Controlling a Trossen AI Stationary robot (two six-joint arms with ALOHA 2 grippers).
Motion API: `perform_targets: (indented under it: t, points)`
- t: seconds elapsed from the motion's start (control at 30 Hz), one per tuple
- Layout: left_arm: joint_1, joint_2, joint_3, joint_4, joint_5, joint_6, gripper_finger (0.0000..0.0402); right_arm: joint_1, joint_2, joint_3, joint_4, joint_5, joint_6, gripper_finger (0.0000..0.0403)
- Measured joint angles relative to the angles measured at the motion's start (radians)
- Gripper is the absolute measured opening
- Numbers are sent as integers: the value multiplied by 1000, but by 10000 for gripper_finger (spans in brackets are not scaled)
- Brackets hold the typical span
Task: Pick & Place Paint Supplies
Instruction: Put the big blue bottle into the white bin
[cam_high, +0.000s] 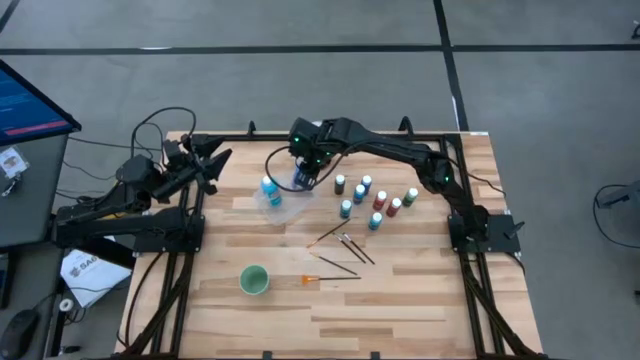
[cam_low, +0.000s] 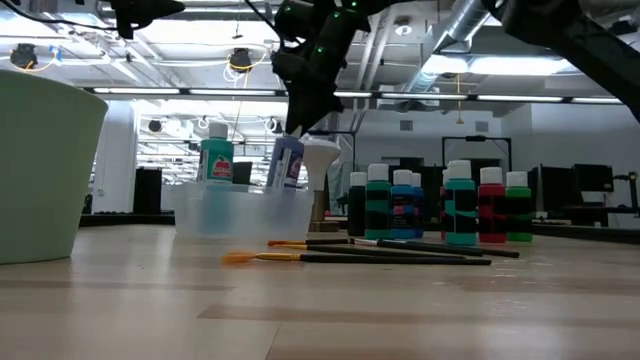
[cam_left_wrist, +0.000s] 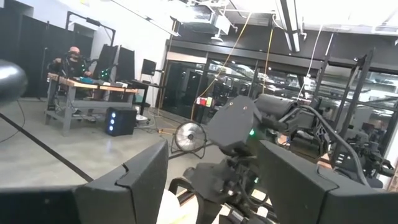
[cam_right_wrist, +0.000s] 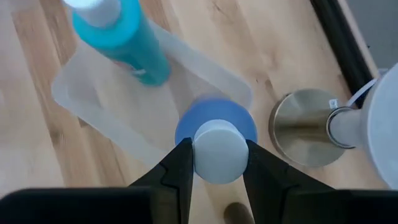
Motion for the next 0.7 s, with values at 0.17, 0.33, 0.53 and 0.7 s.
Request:
perform_targets:
  t: [0.17,0.33,0.53,0.7]
  points:
    - [0,0,0,0,-4,1,231,-1,9,3,16,-2,0,103]
    - [0,0,0,2,-4,0,231,-3,16,2,5,1,-14,105]
    - [0,0,0,5,-4,-1,231,-1,15,3,43,2,-21,151]
    - [0,0,0,7,-3,-1,231,-5,15,3,50,1,-71,157]
